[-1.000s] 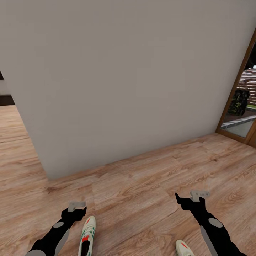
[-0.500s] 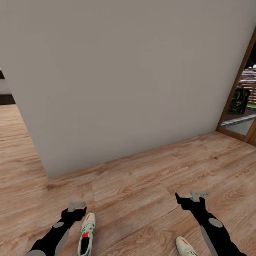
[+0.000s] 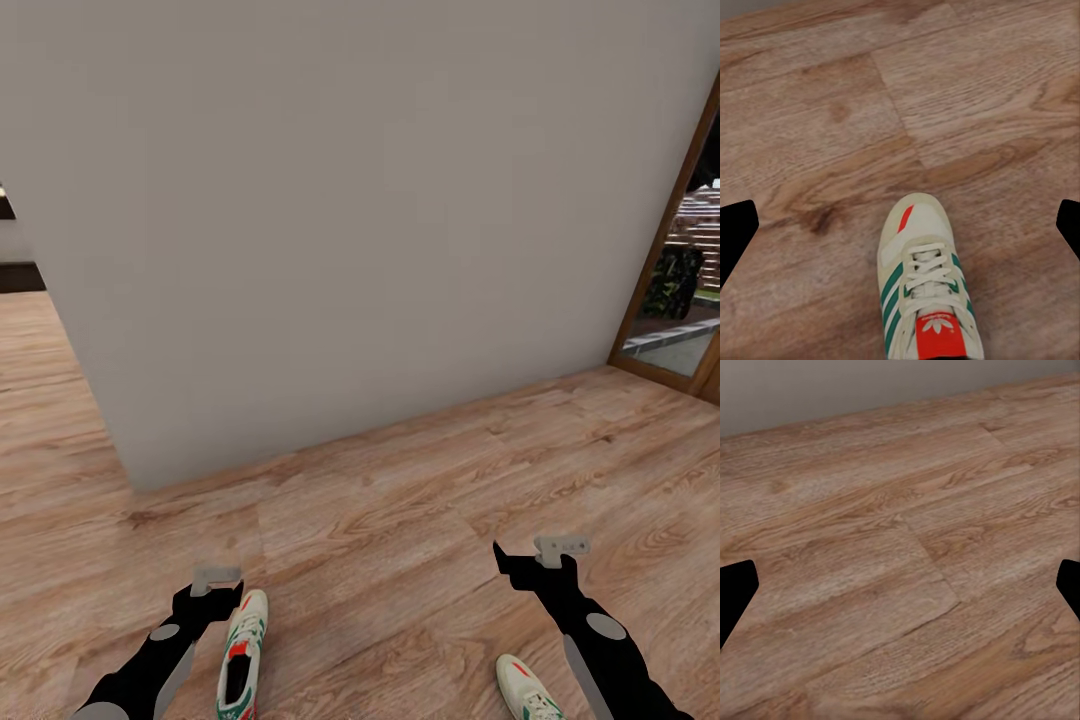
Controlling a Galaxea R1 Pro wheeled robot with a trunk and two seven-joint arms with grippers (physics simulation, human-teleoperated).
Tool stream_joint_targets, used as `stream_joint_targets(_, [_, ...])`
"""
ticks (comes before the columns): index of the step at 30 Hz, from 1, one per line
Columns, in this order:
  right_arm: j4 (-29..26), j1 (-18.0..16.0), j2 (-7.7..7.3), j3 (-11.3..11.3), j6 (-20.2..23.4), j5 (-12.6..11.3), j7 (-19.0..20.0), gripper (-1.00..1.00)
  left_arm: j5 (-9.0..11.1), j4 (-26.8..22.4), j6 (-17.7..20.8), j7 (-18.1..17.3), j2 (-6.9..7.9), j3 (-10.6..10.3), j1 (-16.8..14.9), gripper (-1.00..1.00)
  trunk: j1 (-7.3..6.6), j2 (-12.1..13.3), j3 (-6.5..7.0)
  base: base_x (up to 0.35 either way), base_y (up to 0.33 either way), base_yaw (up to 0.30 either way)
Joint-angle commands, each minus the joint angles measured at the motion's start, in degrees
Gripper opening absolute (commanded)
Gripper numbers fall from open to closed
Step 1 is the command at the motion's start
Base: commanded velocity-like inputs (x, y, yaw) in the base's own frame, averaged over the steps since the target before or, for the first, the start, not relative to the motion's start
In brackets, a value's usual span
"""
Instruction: Pick up the two gym shoes and the two sandals from the corridor floor and place them onto the hallstand (shoe rack) in the corridor, making sure they are on the rack and not on the floor. Arrange them so the two gym shoes are next to each other and the two sandals are next to each other.
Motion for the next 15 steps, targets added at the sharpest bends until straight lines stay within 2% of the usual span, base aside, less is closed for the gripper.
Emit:
stream_joint_targets(1, [-0.08,-0.02,-0.01,-0.01,0.27,-0.59,-0.05,1.00,-0.02,0.04,-0.18,-0.10,-0.02,0.16,-0.03,1.00,0.21,-0.44,-0.24,0.000,0.000,0.000])
stream_joint_targets(15, [-0.14,-0.02,-0.01,-0.01,0.27,-0.62,-0.05,1.00,-0.02,0.04,-0.18,-0.10,-0.02,0.17,-0.03,1.00,0.77,-1.01,-3.30,0.000,0.000,0.000])
